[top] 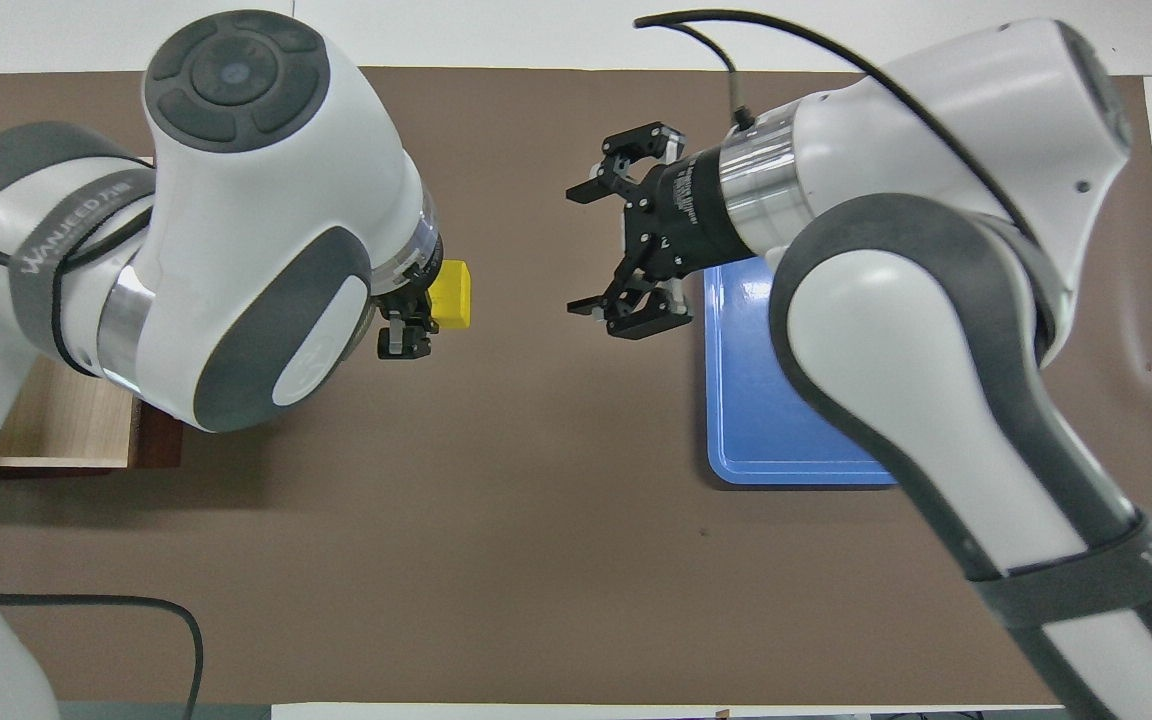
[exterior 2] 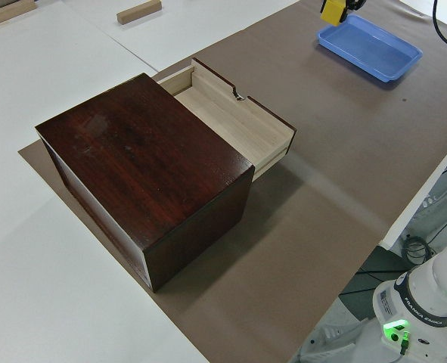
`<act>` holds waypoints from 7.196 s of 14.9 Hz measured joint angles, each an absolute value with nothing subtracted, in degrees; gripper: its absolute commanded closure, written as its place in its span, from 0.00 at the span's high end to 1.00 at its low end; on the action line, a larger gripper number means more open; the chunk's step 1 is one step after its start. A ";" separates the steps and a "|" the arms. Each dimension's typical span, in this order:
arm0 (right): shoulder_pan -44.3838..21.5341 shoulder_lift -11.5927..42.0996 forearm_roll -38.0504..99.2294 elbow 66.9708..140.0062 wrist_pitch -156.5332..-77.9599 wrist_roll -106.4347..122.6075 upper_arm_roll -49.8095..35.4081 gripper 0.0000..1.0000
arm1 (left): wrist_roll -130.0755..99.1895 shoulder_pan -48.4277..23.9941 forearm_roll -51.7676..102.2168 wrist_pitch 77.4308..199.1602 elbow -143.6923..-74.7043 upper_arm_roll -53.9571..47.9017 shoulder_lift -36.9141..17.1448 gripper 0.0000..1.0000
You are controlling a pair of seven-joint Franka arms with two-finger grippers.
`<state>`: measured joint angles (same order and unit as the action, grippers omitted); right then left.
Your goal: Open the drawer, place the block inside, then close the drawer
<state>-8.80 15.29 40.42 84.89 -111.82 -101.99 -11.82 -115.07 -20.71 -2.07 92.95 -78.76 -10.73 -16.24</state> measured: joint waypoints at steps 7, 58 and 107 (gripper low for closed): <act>5.51 15.20 33.40 81.41 -93.75 -76.64 -11.39 1.00 | -94.08 -3.89 -2.21 92.26 -80.68 -10.32 -14.67 0.00; 7.71 -0.89 -2.59 90.75 -80.73 5.05 -4.66 1.00 | -82.96 13.51 -2.16 117.31 -110.84 -11.94 -5.85 1.00; 7.70 -0.89 -2.59 90.31 -81.59 5.05 -4.77 1.00 | -77.28 17.27 -9.35 116.02 -107.46 -11.20 -6.01 1.00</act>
<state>7.70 -0.89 -2.59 90.31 -81.59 5.05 -4.77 -77.28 17.27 -9.35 116.02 -107.46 -11.20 -6.01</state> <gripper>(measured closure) 0.000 0.000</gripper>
